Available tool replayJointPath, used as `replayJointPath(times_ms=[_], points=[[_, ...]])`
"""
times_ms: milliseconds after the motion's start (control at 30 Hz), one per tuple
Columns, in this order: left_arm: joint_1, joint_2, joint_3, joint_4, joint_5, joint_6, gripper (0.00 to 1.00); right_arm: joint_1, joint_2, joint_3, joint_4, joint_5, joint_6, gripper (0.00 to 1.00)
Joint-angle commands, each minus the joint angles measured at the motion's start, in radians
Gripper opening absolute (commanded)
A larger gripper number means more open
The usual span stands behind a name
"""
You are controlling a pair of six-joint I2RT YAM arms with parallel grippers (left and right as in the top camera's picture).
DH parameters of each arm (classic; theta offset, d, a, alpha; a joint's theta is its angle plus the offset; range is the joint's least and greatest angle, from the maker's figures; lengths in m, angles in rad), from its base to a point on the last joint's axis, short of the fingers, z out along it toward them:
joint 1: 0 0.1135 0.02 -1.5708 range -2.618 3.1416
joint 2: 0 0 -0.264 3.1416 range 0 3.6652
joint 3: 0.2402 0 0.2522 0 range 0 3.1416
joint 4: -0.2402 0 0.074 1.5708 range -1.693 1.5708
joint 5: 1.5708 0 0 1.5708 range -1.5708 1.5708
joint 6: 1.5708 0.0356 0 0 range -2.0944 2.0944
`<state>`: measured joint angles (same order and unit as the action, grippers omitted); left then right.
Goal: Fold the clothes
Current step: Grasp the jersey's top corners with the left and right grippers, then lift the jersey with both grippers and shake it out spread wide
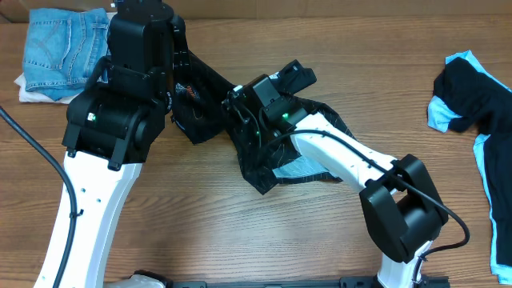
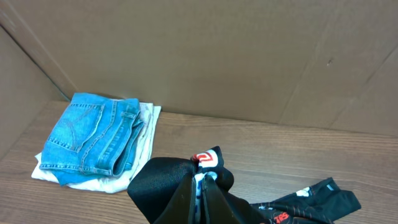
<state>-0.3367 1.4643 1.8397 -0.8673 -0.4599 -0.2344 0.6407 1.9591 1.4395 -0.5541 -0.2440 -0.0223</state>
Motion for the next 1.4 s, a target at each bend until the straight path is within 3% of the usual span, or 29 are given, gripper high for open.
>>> replayJointPath(times_ms=[0,267,600,933,1100,1367], points=[[-0.001,-0.013,0.024,0.026,-0.014,-0.013,0.04,-0.034,-0.045,0.072,-0.007,0.013,0.081,0.04],[-0.006,-0.021,0.098,0.003,-0.014,-0.008,0.04,-0.117,-0.255,0.225,-0.166,0.251,0.199,0.04],[-0.061,-0.034,0.307,-0.166,-0.026,-0.005,0.04,-0.159,-0.512,0.333,-0.296,0.490,0.238,0.04],[-0.243,-0.043,0.544,-0.312,-0.262,-0.005,0.04,-0.159,-0.700,0.414,-0.303,0.644,0.263,0.04],[-0.285,-0.046,0.586,-0.298,-0.379,0.012,0.04,-0.159,-0.743,0.447,-0.298,0.737,0.266,0.04],[-0.285,-0.017,0.586,-0.237,-0.416,0.056,0.04,-0.160,-0.732,0.454,-0.278,0.821,0.290,0.04]])
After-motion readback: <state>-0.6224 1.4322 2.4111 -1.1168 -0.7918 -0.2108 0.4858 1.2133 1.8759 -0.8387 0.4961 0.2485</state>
